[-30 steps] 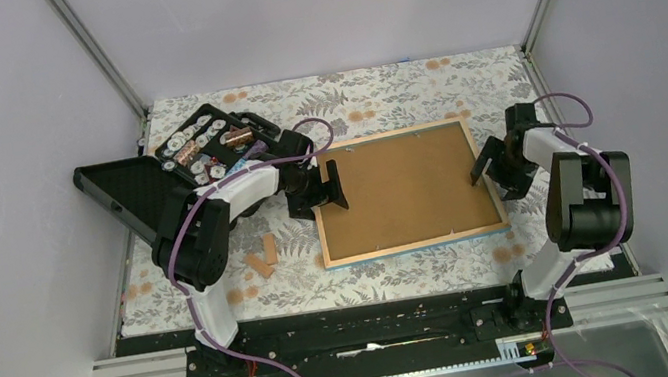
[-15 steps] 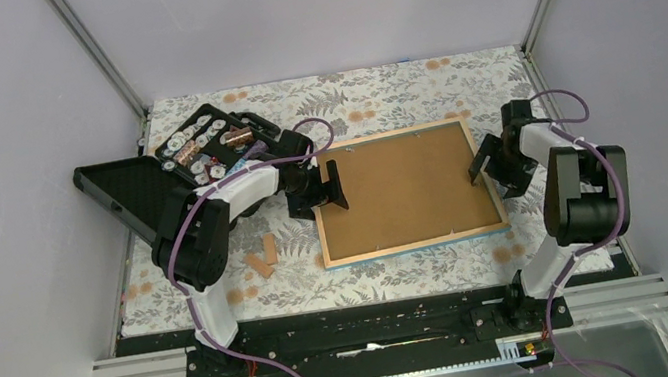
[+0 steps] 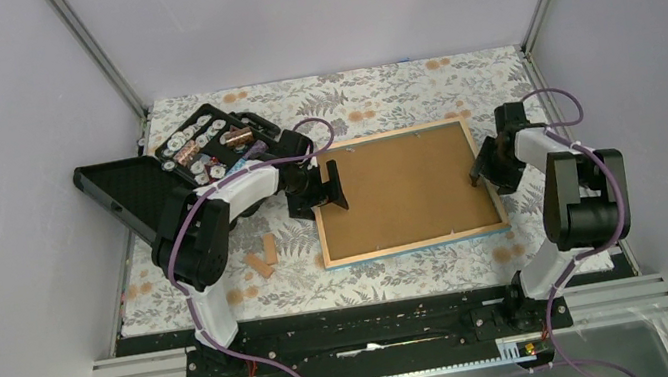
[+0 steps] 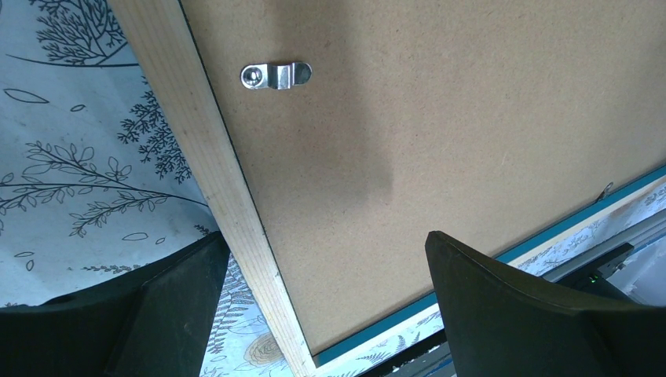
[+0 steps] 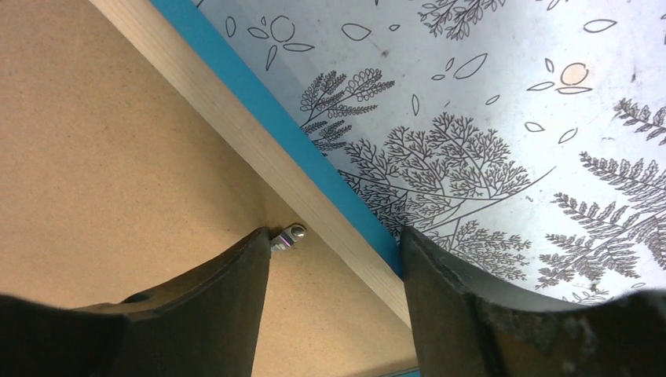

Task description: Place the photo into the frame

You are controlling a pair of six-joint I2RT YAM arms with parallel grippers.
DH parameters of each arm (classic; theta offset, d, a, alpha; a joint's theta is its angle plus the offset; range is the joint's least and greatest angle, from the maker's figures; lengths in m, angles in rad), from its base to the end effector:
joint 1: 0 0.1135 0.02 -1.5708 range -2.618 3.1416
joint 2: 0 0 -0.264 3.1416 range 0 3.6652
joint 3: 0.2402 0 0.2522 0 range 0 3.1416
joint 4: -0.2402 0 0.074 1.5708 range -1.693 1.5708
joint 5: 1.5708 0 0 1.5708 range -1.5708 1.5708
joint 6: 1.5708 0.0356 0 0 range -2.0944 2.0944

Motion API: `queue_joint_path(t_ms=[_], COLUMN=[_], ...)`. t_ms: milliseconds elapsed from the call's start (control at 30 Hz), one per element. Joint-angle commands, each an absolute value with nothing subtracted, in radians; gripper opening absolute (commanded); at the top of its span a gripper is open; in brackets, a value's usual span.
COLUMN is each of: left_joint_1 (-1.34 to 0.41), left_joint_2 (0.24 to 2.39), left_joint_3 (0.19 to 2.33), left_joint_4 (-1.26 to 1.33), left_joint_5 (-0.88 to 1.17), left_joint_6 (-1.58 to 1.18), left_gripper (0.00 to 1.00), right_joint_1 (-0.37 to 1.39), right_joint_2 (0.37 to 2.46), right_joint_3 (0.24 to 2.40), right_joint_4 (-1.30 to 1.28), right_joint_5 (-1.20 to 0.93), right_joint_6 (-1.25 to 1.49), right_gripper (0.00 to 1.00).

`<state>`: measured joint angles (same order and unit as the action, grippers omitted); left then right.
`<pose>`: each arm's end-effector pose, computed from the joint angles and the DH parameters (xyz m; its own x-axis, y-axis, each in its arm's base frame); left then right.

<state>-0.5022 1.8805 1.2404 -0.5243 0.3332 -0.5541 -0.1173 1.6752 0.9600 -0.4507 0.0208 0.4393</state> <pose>0.3234 -0.1909 0.1679 -0.9836 -0.0271 -0.1781 0.0596 0.8841 -0.4635 0.3127 -0.0376 0.1600 -0.7729 0.5192 -0.3647 0.5015 0.8520 0.1502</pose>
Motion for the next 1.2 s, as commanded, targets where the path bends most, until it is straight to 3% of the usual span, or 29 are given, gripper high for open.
queue_joint_path(t_ms=[0, 167, 400, 500, 667, 733, 967, 1000, 1033, 1067, 1100, 1167], left_joint_1=[-0.506, -0.505, -0.505, -0.505, -0.505, -0.505, -0.506, -0.508, -0.510, -0.513, -0.517, -0.525], left_joint_2=[1.822, 1.816, 1.810, 1.812, 1.806, 1.812, 1.855, 1.865, 1.872, 1.884, 1.902, 1.930], left_joint_3=[1.248, 1.247, 1.247, 1.247, 1.245, 1.244, 1.244, 1.247, 1.253, 1.261, 1.267, 1.294], left_joint_4=[-0.474, -0.474, -0.474, -0.473, -0.473, -0.474, -0.445, -0.443, -0.444, -0.444, -0.445, -0.451], left_joint_5=[0.371, 0.370, 0.378, 0.378, 0.364, 0.369, 0.366, 0.360, 0.357, 0.356, 0.354, 0.353], left_joint_6=[-0.548, -0.546, -0.547, -0.546, -0.538, -0.538, -0.545, -0.544, -0.542, -0.542, -0.541, -0.545], left_gripper=[0.99, 0.99, 0.99, 0.99, 0.99, 0.99, 0.99, 0.99, 0.99, 0.99, 0.99, 0.99], right_joint_1=[-0.106, -0.107, -0.106, -0.106, -0.107, -0.111, -0.184, -0.185, -0.186, -0.186, -0.186, -0.186], right_joint_2=[1.695, 1.694, 1.702, 1.703, 1.657, 1.630, 1.508, 1.484, 1.471, 1.450, 1.431, 1.395], right_joint_3=[0.913, 0.930, 0.965, 0.975, 0.953, 0.928, 0.756, 0.734, 0.719, 0.708, 0.699, 0.686], right_joint_4=[-0.516, -0.533, -0.548, -0.526, -0.499, -0.487, -0.378, -0.375, -0.374, -0.374, -0.374, -0.377], right_joint_5=[0.047, 0.018, 0.069, 0.064, 0.002, -0.021, -0.130, -0.134, -0.133, -0.135, -0.143, -0.199], right_joint_6=[0.398, 0.386, 0.368, 0.375, 0.380, 0.384, 0.459, 0.462, 0.463, 0.465, 0.464, 0.464], right_gripper=[0.57, 0.35, 0.20, 0.00, 0.05, 0.00, 0.00, 0.21, 0.35, 0.57, 0.66, 0.74])
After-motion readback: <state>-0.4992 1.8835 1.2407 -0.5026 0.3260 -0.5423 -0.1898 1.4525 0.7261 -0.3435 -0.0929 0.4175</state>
